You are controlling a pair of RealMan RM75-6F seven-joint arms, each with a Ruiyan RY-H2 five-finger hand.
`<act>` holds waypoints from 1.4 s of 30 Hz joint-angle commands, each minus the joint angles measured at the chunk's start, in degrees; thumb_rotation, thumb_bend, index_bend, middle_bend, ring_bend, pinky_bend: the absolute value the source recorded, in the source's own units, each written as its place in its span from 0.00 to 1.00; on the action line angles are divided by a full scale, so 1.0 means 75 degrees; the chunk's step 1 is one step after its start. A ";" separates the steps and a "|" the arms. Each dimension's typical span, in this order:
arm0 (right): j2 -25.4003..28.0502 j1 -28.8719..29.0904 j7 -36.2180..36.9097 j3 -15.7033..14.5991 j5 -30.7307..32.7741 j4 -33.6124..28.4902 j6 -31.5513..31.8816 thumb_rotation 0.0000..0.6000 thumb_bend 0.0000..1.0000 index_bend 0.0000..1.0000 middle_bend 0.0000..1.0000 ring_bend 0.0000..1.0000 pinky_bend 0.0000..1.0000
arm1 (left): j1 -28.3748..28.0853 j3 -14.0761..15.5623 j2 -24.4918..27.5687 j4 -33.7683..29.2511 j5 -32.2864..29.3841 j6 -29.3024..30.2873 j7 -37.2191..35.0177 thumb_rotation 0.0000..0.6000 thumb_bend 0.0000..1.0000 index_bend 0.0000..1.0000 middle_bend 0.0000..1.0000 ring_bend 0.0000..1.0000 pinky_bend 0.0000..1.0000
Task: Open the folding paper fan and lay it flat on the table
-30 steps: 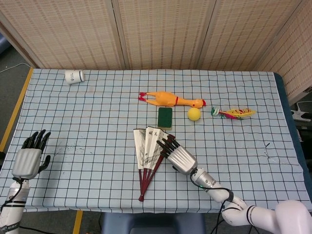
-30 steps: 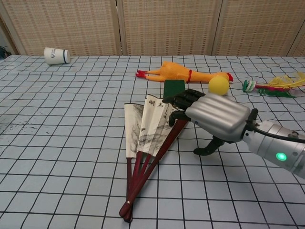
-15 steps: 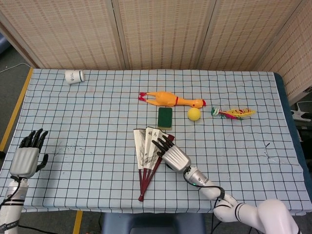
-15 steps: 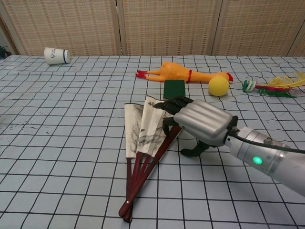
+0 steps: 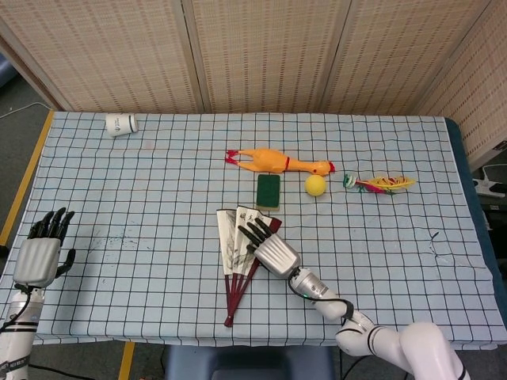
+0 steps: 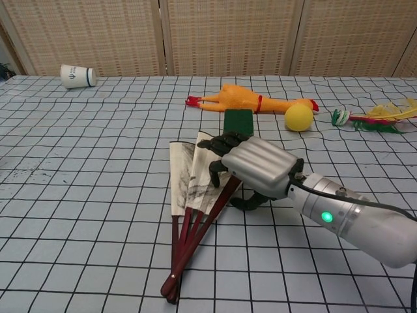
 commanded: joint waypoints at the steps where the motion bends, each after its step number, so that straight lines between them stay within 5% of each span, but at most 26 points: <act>1: -0.0197 0.0116 0.0142 -0.0010 -0.0002 0.0285 0.0039 1.00 0.32 0.48 0.00 0.00 0.00 | 0.0000 0.0006 -0.0007 0.0009 -0.0001 0.0000 0.0001 1.00 0.45 0.00 0.00 0.00 0.15; 11: -0.0345 0.0266 0.1057 -0.0060 -0.0193 0.0611 0.0829 1.00 0.59 0.68 0.10 0.00 0.00 | -0.0028 0.0061 -0.0011 0.0065 0.0110 -0.0029 -0.0215 1.00 0.45 0.00 0.00 0.00 0.15; 17: 0.0376 0.0447 0.1697 0.0294 0.0127 -0.0858 0.0712 1.00 0.61 0.72 0.14 0.00 0.00 | -0.0128 0.0184 0.0080 0.0119 0.0502 -0.0162 -0.1236 1.00 0.47 0.02 0.00 0.00 0.15; 25: 0.1347 0.0908 0.1802 0.1342 0.1240 -0.3053 -0.0324 1.00 0.61 0.73 0.15 0.00 0.00 | -0.0279 0.0137 -0.0169 0.0934 0.0652 -0.0281 -0.2518 1.00 0.53 0.40 0.00 0.00 0.15; 29: 0.1626 0.1055 0.1824 0.1749 0.1727 -0.3817 -0.0620 1.00 0.61 0.73 0.15 0.00 0.00 | -0.0352 0.0145 -0.0244 0.1171 0.0628 -0.0499 -0.3153 1.00 0.53 0.45 0.01 0.00 0.15; 34: 0.1755 0.1155 0.2357 0.2195 0.2326 -0.4504 -0.0860 1.00 0.61 0.74 0.15 0.00 0.00 | -0.0431 0.0299 -0.0195 0.1163 0.0673 -0.0908 -0.3833 1.00 0.55 0.41 0.00 0.00 0.13; 39: 0.1617 0.1396 0.2465 0.2552 0.2704 -0.4583 -0.0952 1.00 0.61 0.74 0.15 0.00 0.00 | -0.0542 0.0381 -0.0290 0.1220 0.0724 -0.1200 -0.4385 1.00 0.48 0.07 0.00 0.00 0.10; 42: 0.1598 0.1560 0.2304 0.2711 0.2913 -0.4625 -0.1041 1.00 0.61 0.74 0.15 0.00 0.00 | -0.0630 0.0522 -0.0154 0.1000 0.1041 -0.1308 -0.5593 1.00 0.47 0.00 0.00 0.00 0.09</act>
